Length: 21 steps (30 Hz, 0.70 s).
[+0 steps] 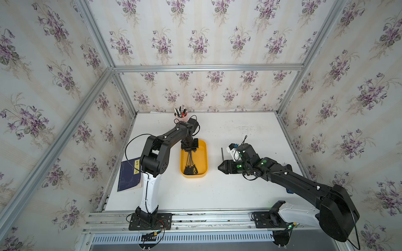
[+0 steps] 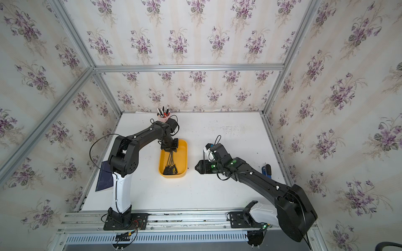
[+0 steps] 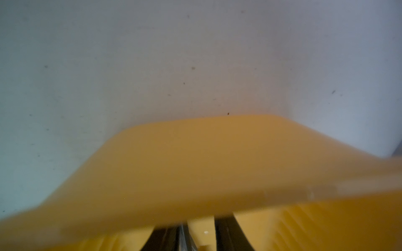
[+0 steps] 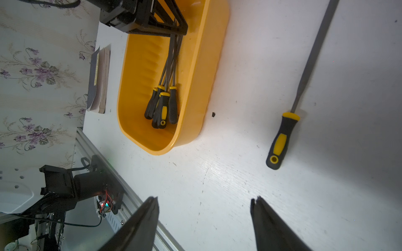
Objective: Put the file tool into the storage box
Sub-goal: Place the file tool in the storage box.
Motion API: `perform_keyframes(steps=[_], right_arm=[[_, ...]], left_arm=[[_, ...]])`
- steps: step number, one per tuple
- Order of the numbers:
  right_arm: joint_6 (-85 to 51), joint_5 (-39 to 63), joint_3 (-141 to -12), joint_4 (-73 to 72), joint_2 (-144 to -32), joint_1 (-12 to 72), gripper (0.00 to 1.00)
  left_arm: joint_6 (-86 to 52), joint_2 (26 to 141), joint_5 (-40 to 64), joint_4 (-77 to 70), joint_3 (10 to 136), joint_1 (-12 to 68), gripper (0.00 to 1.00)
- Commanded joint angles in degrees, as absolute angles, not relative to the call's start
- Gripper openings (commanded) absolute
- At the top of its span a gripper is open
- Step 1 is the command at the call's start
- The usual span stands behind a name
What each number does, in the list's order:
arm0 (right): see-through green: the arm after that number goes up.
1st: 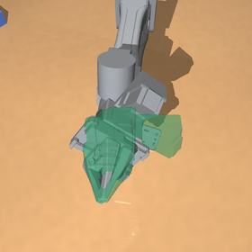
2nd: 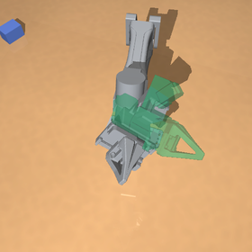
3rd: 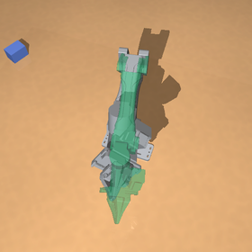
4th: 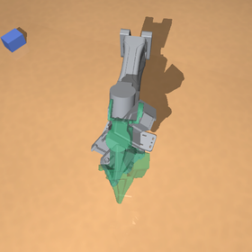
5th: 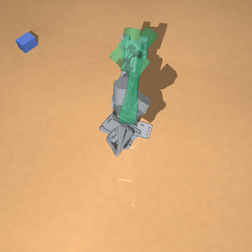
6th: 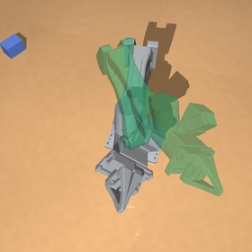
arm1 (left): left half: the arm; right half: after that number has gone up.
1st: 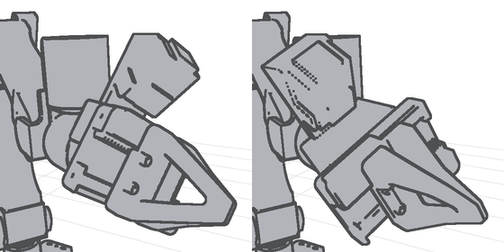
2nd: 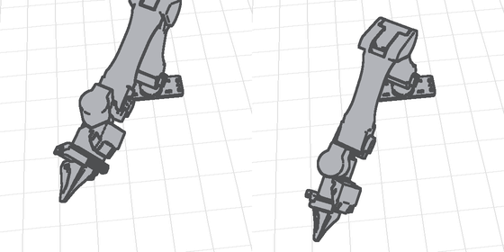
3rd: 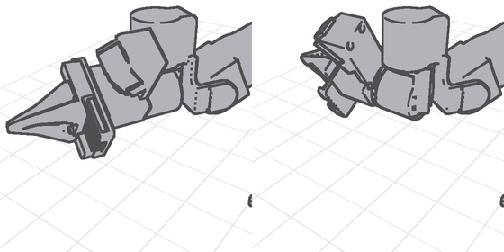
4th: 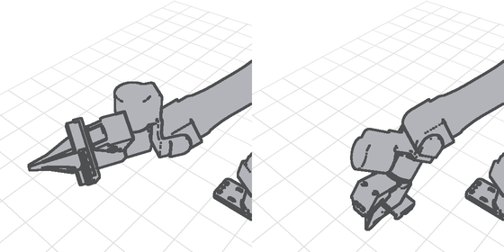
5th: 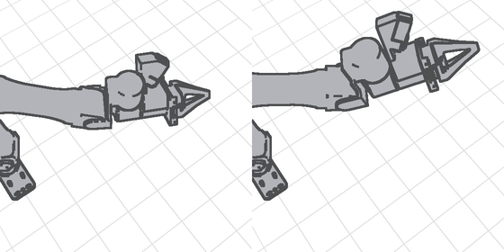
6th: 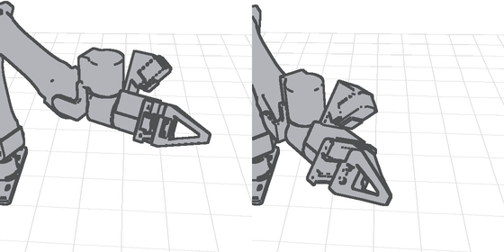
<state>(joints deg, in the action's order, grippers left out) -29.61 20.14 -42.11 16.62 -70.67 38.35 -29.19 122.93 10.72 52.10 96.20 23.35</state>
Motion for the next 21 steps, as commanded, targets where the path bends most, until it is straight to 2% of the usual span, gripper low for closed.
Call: perform_keyframes(steps=[1,6,13,15,21], right_arm=[[-29.4,19.5,-42.2,16.3,-70.7,38.4,0.72],[-29.5,19.7,-42.3,16.0,-70.8,38.4,0.72],[-29.5,20.2,-43.5,15.5,-71.1,38.4,0.72],[-29.6,20.4,-43.7,15.4,-71.6,38.4,0.72],[-30.3,19.8,-43.8,14.2,-72.7,38.4,0.71]], left_arm=[[-29.7,121.6,10.5,51.7,96.8,23.3,0.40],[-30.1,120.0,11.1,52.0,97.6,23.3,0.50],[-30.8,116.8,13.5,53.9,100.1,23.3,0.55],[-30.7,115.4,13.9,54.9,100.2,23.4,0.60],[-30.4,109.7,13.4,56.9,95.1,23.3,0.59]])
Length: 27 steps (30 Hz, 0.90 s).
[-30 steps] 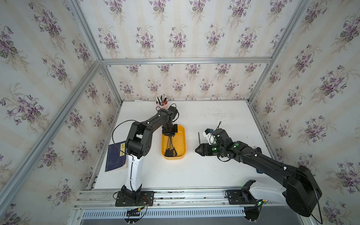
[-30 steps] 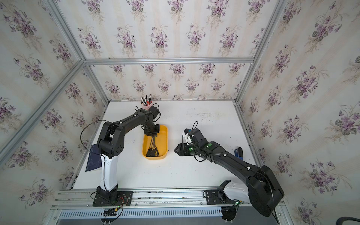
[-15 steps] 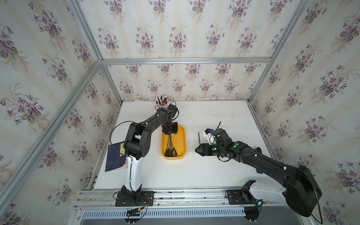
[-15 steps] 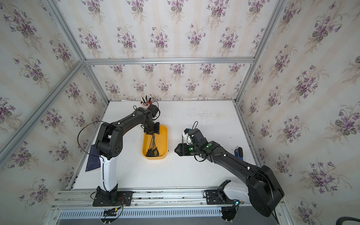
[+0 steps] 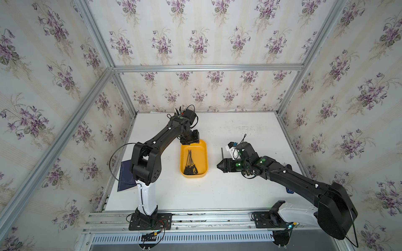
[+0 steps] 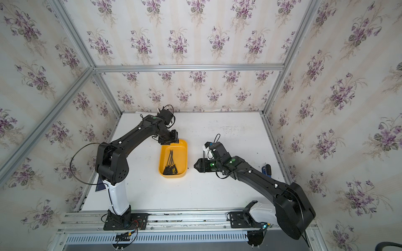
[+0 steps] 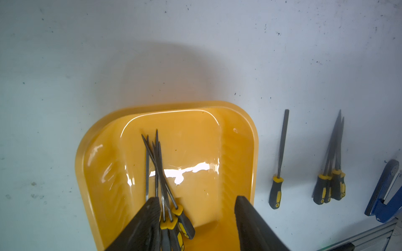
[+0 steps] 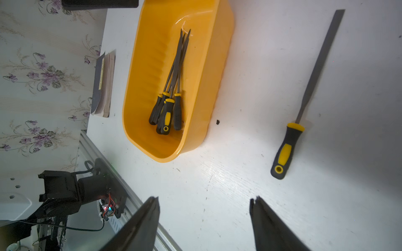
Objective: Put the file tool into the storage box
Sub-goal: Adjust the file tool in the storage box.
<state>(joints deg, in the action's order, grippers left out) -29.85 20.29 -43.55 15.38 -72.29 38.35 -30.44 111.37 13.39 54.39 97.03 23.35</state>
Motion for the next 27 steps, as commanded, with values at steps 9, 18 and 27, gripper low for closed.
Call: perform_keyframes(steps=[9,18,27], right_arm=[[-29.9,20.0,-43.6,14.1,-74.1,38.4,0.68],[-29.4,19.9,-43.0,15.0,-72.8,38.4,0.69],[-29.2,19.7,-42.0,15.3,-72.4,38.4,0.68]], left_arm=[[-33.6,109.7,16.2,53.9,87.6,25.5,0.18],[-35.5,110.6,13.4,53.8,83.7,26.0,0.21],[-36.1,110.9,11.9,52.5,81.6,26.0,0.29]])
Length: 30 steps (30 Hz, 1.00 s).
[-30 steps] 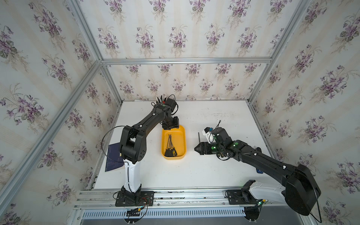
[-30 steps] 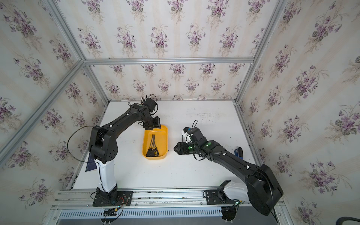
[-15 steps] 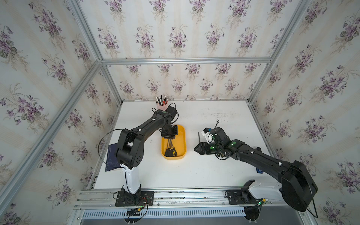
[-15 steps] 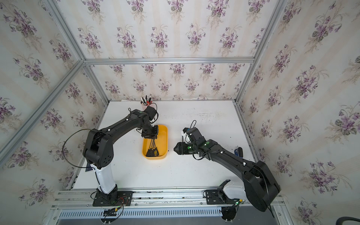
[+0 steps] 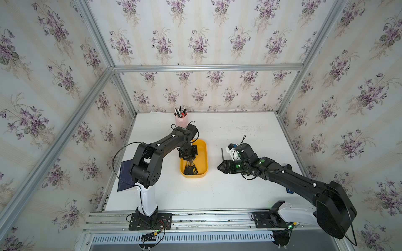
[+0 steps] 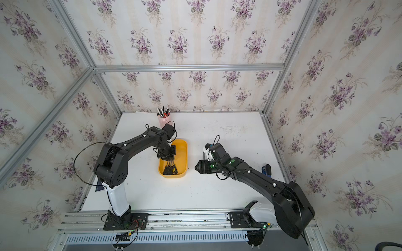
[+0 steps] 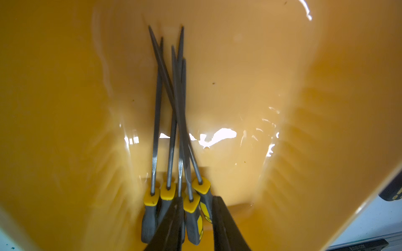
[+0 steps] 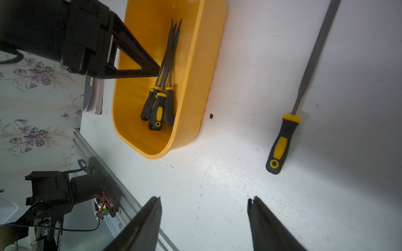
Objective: Put the file tool into the storage box
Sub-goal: Adjust the file tool in the storage box.
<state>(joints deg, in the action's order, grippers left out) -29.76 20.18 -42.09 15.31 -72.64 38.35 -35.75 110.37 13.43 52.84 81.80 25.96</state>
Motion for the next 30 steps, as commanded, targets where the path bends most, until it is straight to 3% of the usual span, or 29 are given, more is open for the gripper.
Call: perform_keyframes(steps=[1,12,30], right_arm=[[-29.2,19.8,-41.9,15.3,-72.3,38.4,0.69],[-29.2,19.6,-42.0,15.4,-72.2,38.4,0.68],[-29.4,18.8,-42.1,15.5,-72.6,38.4,0.68]], left_arm=[[-35.9,111.1,11.6,52.3,81.7,26.0,0.29],[-35.0,114.6,10.4,51.2,83.7,26.0,0.28],[-34.0,116.6,9.5,50.9,84.5,26.0,0.16]])
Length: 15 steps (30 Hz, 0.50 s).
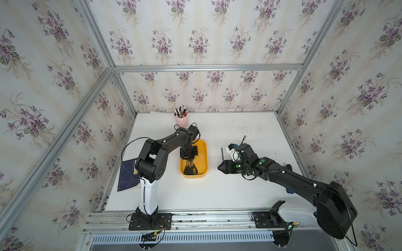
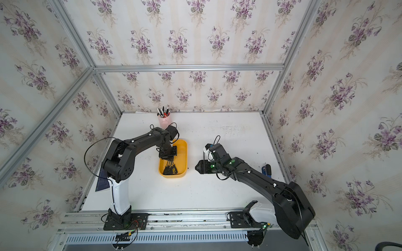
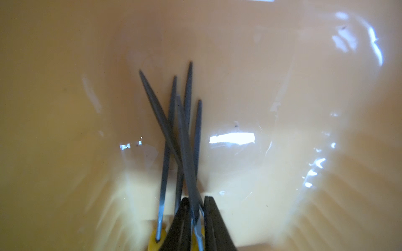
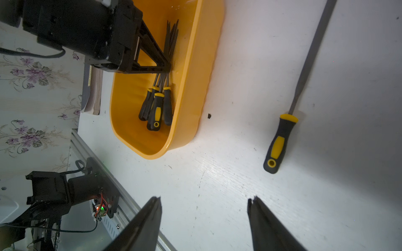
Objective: Put the file tool into the storage box
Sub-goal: Adjust the file tool in the storage box.
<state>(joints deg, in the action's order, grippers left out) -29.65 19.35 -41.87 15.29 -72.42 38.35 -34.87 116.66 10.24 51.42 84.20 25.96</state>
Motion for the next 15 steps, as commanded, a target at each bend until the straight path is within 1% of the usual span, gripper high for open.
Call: perform_keyframes(steps=[1,15], right_arm=[[-29.4,18.8,-42.1,15.5,-72.6,38.4,0.68],[-29.5,18.8,-42.3,15.4,-73.3,38.3,0.68]], left_arm=[[-33.9,116.5,9.5,50.9,84.6,26.0,0.15],[-33.0,115.8,11.1,50.5,85.2,26.1,0.07]])
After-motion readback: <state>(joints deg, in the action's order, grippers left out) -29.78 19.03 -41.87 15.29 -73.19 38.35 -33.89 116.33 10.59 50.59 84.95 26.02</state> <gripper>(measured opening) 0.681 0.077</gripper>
